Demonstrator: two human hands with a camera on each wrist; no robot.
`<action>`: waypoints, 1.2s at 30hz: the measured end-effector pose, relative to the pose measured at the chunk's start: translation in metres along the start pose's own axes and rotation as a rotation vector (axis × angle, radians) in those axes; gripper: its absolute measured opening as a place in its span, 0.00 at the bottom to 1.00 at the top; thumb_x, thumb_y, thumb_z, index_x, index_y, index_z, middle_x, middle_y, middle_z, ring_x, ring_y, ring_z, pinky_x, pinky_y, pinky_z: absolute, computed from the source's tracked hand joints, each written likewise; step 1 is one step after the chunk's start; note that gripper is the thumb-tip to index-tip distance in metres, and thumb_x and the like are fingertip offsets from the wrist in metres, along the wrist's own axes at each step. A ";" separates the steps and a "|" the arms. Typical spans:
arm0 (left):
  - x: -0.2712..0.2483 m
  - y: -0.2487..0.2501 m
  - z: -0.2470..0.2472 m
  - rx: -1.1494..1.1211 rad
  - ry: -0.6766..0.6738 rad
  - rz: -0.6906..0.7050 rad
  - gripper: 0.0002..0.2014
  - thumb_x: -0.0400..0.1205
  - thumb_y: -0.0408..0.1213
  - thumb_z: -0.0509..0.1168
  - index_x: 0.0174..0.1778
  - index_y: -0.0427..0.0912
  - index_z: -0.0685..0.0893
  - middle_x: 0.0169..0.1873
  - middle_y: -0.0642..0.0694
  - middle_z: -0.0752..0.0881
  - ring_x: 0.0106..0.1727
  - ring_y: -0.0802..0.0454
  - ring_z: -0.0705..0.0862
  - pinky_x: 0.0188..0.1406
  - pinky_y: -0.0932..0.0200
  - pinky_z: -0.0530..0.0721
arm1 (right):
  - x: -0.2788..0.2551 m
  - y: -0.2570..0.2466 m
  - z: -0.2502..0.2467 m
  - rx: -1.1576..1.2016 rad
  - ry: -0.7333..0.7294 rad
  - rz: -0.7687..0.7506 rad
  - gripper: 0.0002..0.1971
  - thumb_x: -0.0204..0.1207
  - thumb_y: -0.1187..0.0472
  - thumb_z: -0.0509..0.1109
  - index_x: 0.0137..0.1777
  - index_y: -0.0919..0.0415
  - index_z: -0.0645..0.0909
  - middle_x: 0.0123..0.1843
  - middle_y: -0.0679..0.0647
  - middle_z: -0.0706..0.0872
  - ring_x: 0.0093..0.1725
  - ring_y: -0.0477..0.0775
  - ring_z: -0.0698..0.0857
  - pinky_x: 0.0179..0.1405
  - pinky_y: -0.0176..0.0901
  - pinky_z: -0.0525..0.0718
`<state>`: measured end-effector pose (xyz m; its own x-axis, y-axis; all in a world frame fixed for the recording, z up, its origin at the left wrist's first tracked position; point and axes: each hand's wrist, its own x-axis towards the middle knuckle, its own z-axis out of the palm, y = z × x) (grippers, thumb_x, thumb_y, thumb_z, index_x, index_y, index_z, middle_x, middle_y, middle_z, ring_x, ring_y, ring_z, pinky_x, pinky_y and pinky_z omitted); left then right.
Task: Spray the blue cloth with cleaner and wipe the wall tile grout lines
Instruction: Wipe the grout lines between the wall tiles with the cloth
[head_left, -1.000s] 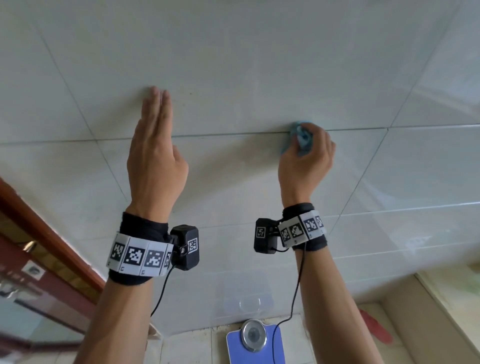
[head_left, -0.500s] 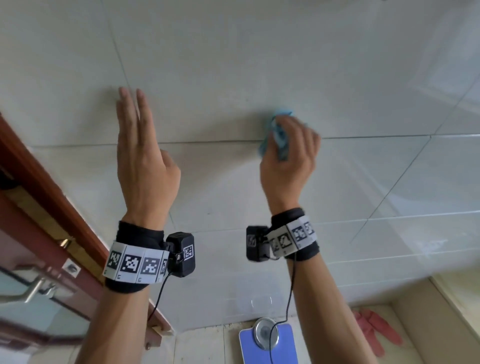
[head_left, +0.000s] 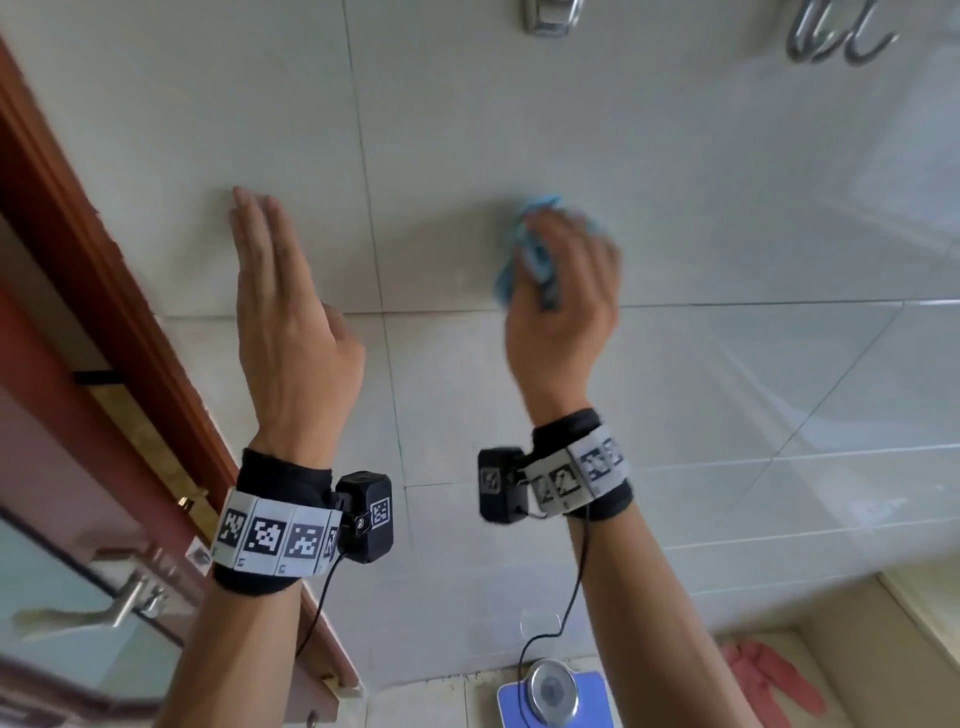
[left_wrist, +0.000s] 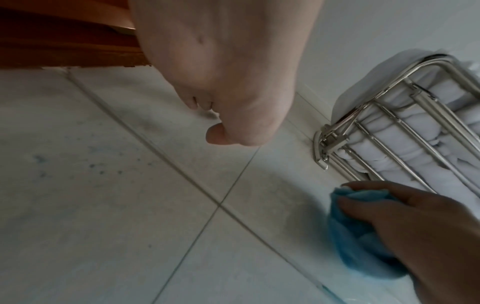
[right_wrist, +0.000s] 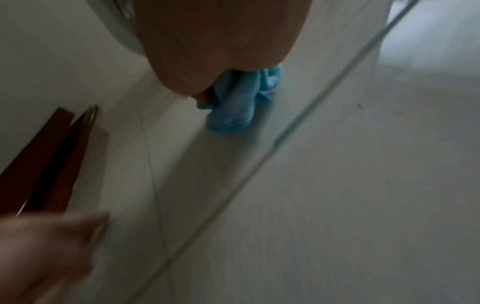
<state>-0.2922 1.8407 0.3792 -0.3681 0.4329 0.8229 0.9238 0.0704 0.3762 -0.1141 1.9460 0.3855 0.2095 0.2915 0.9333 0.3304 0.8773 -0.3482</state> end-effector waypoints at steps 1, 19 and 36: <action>0.000 -0.005 -0.001 0.001 -0.002 0.011 0.40 0.78 0.19 0.53 0.90 0.28 0.52 0.90 0.29 0.50 0.92 0.36 0.50 0.89 0.42 0.63 | 0.015 0.002 -0.003 -0.026 0.095 0.026 0.14 0.72 0.80 0.75 0.56 0.70 0.91 0.58 0.60 0.93 0.61 0.64 0.88 0.65 0.65 0.83; 0.005 -0.039 -0.017 -0.050 -0.061 0.116 0.40 0.79 0.17 0.54 0.91 0.34 0.55 0.92 0.37 0.53 0.93 0.42 0.52 0.89 0.43 0.63 | -0.025 0.034 -0.020 -0.242 0.181 0.226 0.14 0.75 0.73 0.78 0.60 0.67 0.89 0.59 0.57 0.91 0.60 0.59 0.88 0.63 0.56 0.86; -0.004 -0.029 0.001 -0.055 -0.037 0.105 0.41 0.79 0.17 0.54 0.91 0.34 0.54 0.91 0.36 0.53 0.92 0.39 0.52 0.89 0.44 0.62 | -0.080 0.009 -0.002 -0.291 -0.105 0.113 0.15 0.69 0.79 0.78 0.53 0.66 0.91 0.53 0.55 0.92 0.55 0.63 0.85 0.56 0.43 0.83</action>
<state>-0.3174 1.8374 0.3646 -0.2649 0.4686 0.8428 0.9495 -0.0258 0.3127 -0.1263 1.9300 0.3075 0.1684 0.4319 0.8860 0.5629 0.6957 -0.4462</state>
